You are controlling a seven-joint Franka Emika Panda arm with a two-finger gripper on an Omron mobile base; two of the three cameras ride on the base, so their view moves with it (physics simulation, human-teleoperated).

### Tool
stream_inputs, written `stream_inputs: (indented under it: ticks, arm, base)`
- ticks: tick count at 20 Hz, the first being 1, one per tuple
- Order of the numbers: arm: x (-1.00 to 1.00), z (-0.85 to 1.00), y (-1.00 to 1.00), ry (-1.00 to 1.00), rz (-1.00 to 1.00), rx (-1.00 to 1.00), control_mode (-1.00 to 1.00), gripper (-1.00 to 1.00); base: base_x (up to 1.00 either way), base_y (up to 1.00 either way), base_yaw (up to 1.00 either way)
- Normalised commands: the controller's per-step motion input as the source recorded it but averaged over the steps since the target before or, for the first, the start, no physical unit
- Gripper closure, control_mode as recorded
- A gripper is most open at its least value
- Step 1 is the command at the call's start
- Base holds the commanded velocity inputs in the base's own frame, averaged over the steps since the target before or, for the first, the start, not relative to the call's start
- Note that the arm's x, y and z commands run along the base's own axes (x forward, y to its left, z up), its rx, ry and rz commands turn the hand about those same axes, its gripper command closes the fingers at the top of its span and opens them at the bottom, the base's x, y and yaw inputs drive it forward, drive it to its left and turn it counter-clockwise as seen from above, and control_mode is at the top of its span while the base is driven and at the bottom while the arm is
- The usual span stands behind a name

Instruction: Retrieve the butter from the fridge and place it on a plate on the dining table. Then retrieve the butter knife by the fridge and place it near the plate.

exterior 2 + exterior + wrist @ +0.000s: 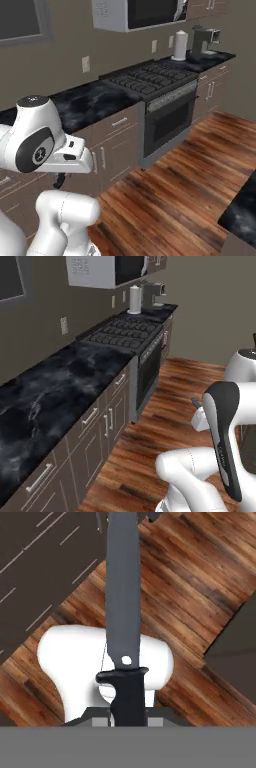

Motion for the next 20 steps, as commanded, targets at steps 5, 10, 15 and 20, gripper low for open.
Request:
stream_inputs:
  ticks: [5,10,15,20]
  arm:
    - [0.00,0.00,0.00,0.00,0.00,0.00,1.00,1.00]
    - [0.00,0.00,0.00,0.00,0.00,0.00,1.00,1.00]
    - [0.00,0.00,0.00,0.00,0.00,0.00,1.00,1.00]
    - [0.00,0.00,0.00,0.00,0.00,0.00,1.00,1.00]
  base:
    - [0.23,0.00,-0.88]
    - [0.72,0.23,-0.58]
    - [0.71,0.51,-0.27]
    - [0.86,0.27,-0.18]
